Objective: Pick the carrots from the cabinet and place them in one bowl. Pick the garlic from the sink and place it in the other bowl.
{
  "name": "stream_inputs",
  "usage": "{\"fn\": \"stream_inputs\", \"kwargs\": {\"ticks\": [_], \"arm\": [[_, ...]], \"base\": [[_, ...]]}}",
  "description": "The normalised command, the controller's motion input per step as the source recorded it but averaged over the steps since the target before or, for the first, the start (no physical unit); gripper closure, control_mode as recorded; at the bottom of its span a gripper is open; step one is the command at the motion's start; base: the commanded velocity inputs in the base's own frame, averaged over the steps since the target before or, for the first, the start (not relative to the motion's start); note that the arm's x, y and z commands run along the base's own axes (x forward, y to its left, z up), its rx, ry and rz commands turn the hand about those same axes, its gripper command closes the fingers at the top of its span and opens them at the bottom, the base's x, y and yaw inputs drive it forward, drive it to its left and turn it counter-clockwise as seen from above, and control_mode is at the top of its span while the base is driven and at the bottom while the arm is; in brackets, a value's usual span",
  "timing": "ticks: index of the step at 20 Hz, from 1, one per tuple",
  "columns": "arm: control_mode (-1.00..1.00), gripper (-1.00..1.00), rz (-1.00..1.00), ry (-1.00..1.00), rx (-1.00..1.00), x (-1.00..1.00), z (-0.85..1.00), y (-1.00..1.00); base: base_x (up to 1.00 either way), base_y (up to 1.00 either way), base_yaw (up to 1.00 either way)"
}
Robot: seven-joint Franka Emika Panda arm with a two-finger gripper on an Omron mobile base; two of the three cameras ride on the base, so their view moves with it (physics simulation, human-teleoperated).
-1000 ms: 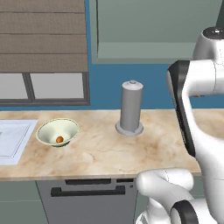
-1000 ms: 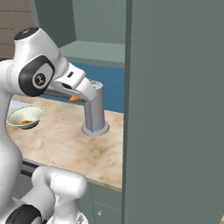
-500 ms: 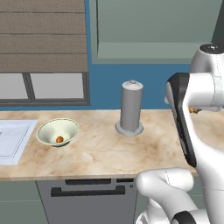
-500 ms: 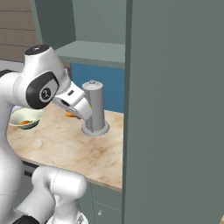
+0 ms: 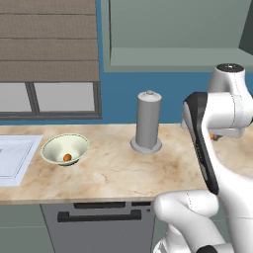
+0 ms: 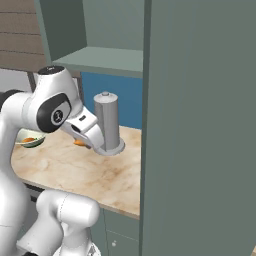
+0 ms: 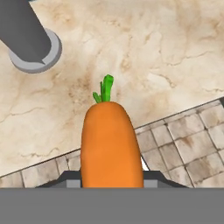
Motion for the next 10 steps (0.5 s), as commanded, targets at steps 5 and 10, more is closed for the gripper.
{"fn": "stream_inputs", "kwargs": {"ticks": [5, 10], "arm": [[-1.0, 1.0, 0.0, 0.0, 0.0, 0.0, 0.0, 0.0], [1.0, 1.0, 0.0, 0.0, 0.0, -0.01, 0.0, 0.0]], "base": [[0.0, 0.0, 0.0], [-0.09, 0.02, 0.0]]}}
